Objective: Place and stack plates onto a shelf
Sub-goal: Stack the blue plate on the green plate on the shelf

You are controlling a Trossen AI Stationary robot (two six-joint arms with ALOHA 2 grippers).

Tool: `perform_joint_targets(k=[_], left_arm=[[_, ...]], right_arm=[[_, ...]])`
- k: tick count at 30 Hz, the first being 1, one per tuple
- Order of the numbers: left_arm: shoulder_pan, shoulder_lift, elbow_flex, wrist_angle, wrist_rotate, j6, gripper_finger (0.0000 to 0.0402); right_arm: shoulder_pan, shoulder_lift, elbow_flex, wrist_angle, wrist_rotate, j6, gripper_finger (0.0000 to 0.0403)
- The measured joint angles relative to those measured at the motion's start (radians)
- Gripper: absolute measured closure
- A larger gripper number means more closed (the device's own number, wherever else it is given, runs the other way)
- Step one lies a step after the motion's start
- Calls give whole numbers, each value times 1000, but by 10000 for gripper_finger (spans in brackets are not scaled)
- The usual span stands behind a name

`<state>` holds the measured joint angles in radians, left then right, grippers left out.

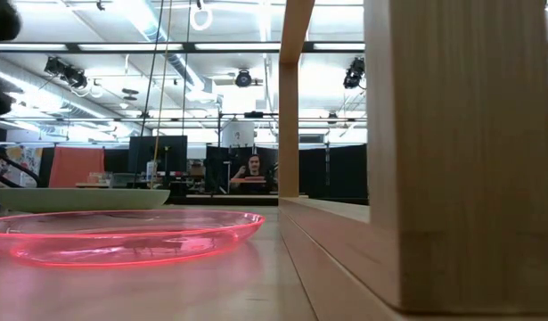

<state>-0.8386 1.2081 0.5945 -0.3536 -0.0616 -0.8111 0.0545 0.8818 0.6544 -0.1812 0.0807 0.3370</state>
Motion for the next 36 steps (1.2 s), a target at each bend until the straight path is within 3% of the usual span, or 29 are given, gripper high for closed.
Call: perform_joint_targets(k=[22, 36], left_arm=[[411, -297, 2, 77, -17, 504, 393], [710, -320, 2, 274, -17, 729, 393]], right_arm=[[0, 0, 0, 0, 5, 0, 204], [0, 0, 0, 1, 8, 0, 204]])
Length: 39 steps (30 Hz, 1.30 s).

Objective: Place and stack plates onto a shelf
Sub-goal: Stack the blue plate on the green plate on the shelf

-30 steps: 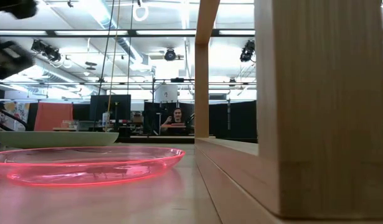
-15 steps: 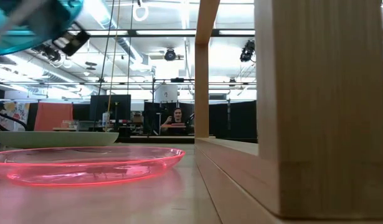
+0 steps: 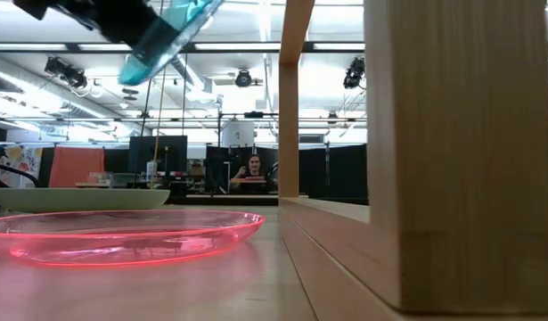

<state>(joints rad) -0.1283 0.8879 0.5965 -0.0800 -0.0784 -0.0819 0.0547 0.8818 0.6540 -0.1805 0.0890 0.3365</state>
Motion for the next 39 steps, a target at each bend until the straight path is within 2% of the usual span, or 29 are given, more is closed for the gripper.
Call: perform_joint_targets(k=[5, 10, 17, 23, 30, 39], left_arm=[[101, 0, 0, 76, 0, 24, 393], [202, 0, 0, 135, -34, 25, 393], [329, 0, 0, 159, -185, 15, 393], [413, 3, 0, 160, -329, -26, 393], [477, 18, 0, 167, -442, -118, 393], [496, 78, 0, 198, -446, -202, 393]], right_arm=[[0, 0, 0, 0, 42, -44, 204], [0, 0, 0, 0, 135, -86, 204], [0, 0, 0, 1, 248, -105, 204], [0, 0, 0, 50, 258, -105, 204], [0, 27, 0, 245, 301, -131, 204], [-9, 218, 0, 635, 493, -257, 204]])
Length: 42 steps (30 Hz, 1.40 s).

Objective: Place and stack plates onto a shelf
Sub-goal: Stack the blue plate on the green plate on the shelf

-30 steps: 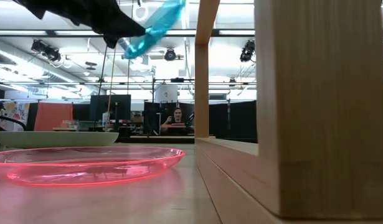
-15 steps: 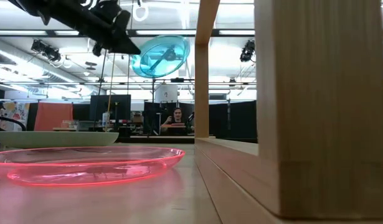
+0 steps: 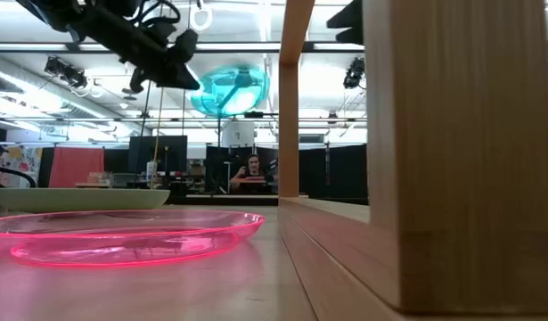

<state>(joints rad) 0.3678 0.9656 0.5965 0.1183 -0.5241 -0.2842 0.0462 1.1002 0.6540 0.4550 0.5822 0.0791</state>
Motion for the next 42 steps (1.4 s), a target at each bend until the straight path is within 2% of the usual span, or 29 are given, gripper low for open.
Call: perform_joint_targets(k=[6, 12, 17, 27, 42], left_arm=[[-23, 77, 0, 62, 1, -1, 393], [-52, 133, 0, 118, 2, -1, 393], [-71, 158, 0, 139, 1, -1, 393], [-92, 167, 0, 168, 1, -1, 393], [-93, 167, 0, 186, 5, -25, 393]], right_arm=[[-45, 145, 0, 193, 13, -29, 204], [-101, 237, 0, 217, 61, -8, 204], [-140, 285, 0, 218, 22, 71, 204], [-155, 322, 0, 242, -133, 86, 204], [-170, 321, 0, 270, -137, 139, 204]])
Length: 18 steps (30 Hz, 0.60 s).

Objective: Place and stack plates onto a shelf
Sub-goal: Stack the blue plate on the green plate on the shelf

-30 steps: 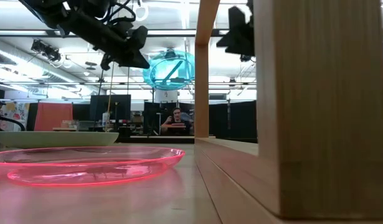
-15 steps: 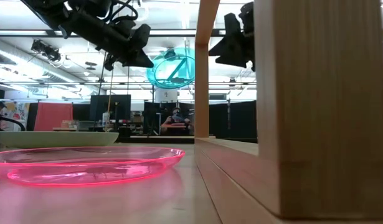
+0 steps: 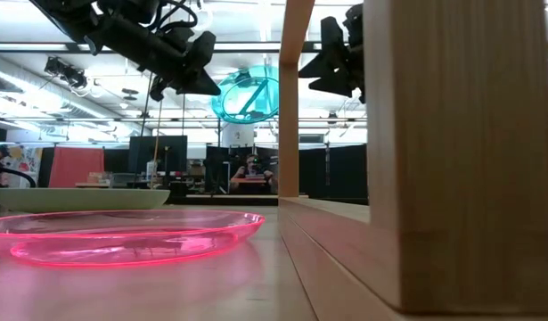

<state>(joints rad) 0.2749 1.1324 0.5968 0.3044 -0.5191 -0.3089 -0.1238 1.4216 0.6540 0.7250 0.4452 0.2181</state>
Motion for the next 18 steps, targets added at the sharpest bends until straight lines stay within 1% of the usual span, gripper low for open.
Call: perform_joint_targets(k=[7, 18], left_arm=[[-31, 0, 0, 64, 26, 29, 393], [-72, 0, 0, 96, 26, 41, 393]], right_arm=[[1, 0, 0, 0, -32, 1, 204], [2, 0, 0, 15, -31, 19, 205]])
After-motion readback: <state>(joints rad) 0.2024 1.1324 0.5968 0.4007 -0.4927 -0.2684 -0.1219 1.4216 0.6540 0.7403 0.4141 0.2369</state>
